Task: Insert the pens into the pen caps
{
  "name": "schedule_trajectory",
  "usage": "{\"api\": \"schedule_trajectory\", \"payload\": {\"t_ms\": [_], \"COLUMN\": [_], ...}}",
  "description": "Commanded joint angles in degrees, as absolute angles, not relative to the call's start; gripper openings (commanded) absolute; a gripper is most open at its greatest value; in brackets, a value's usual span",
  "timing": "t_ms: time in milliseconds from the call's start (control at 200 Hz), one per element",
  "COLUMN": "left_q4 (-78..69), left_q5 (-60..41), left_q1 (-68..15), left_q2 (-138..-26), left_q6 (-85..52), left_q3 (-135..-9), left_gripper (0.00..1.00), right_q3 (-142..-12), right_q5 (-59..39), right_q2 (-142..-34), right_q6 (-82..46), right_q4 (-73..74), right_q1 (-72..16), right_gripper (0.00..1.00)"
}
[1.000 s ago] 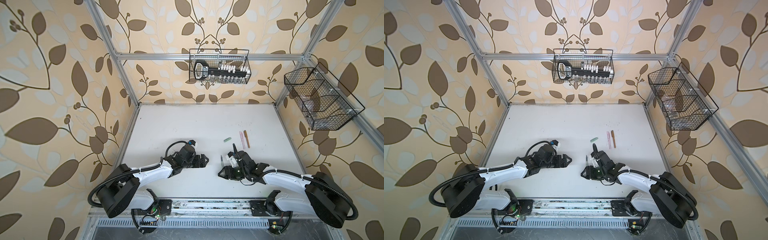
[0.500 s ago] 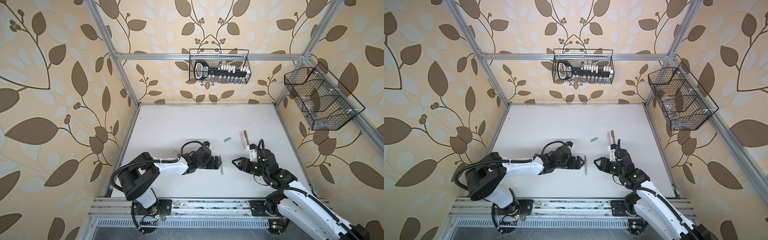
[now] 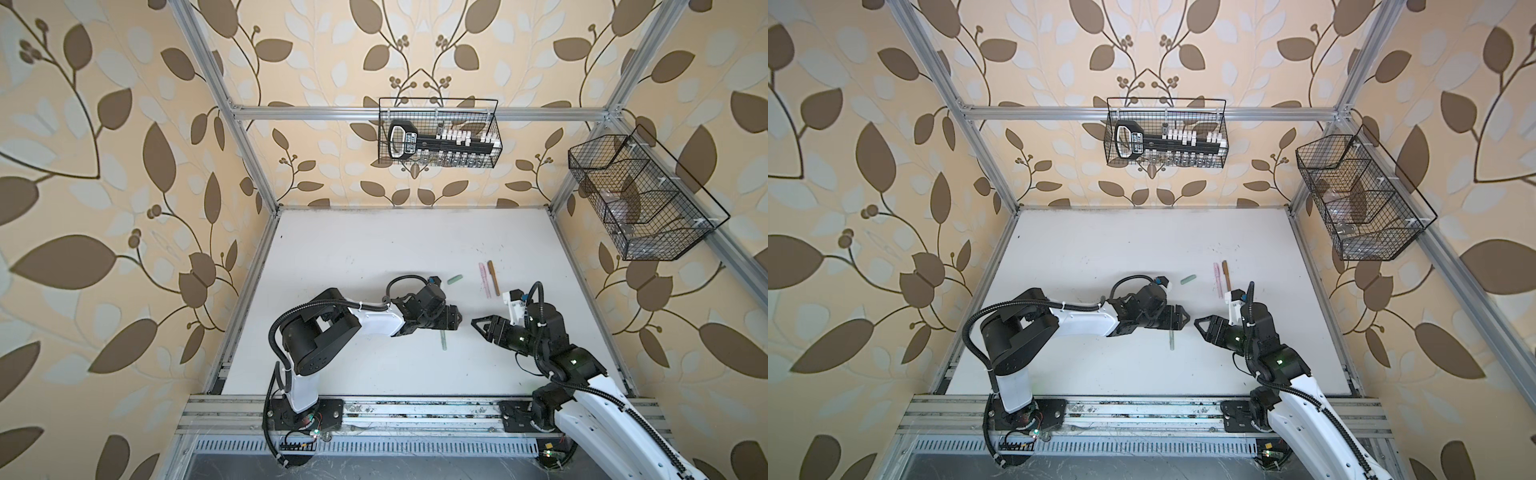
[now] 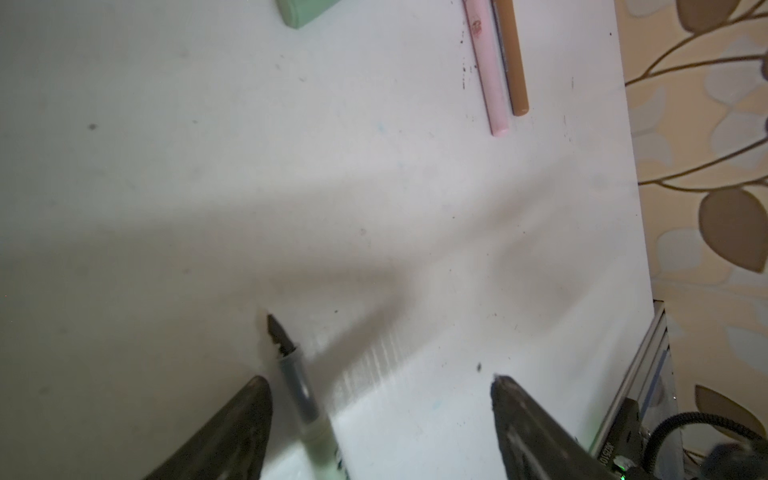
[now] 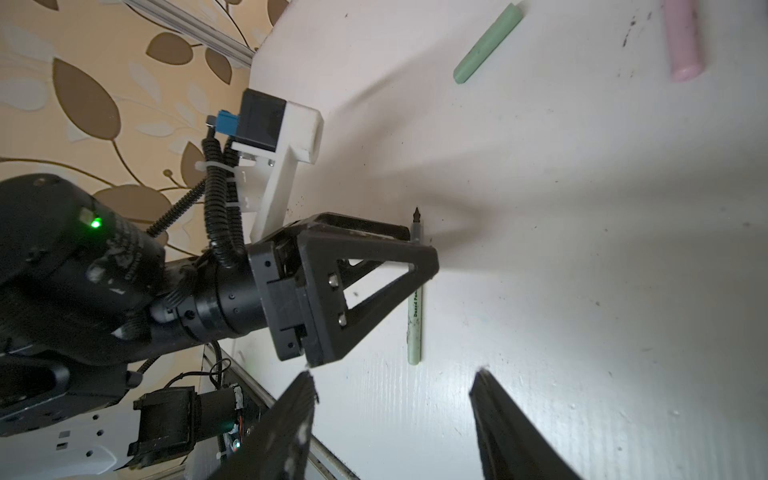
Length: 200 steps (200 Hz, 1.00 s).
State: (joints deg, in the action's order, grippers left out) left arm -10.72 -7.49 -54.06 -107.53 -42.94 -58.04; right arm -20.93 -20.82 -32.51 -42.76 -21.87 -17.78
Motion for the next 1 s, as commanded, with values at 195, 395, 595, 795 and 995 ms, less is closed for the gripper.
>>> {"api": "schedule_trajectory", "payload": {"t_ms": [195,395,595,795,995], "left_q4": [-4.19,8.69,15.99,24.96,29.06], "left_q5": [-7.43,0.32,2.26,5.18,6.34], "left_q1": [-57.35,-60.16,-61.03,-63.70,-65.43], "left_q2": [-109.53,-107.71,-106.91,-109.32,-112.03], "left_q6": [-36.13,-34.97,-40.14,-43.66,-44.29], "left_q3": [-64.30,-67.23,-66.94,-73.31,-76.88], "left_gripper": [0.83,0.83,0.71,0.65,0.59], "right_q3": [-19.22,-21.67,-23.58,-24.00,-23.91], "right_q5": [-22.93,-20.93,-20.21,-18.91,-18.77], "right_q2": [-31.16,-30.79,-32.66,-32.72,-32.85], "right_q6": [-40.99,-39.31,-37.45,-36.52,-35.70], "right_q4": [-24.19,-26.59,-27.07,-28.04,-28.21], "right_q1": [-15.47,-14.25,-13.47,-13.44,-13.45], "right_gripper": [0.61,0.61,0.61,0.61,0.61]}}
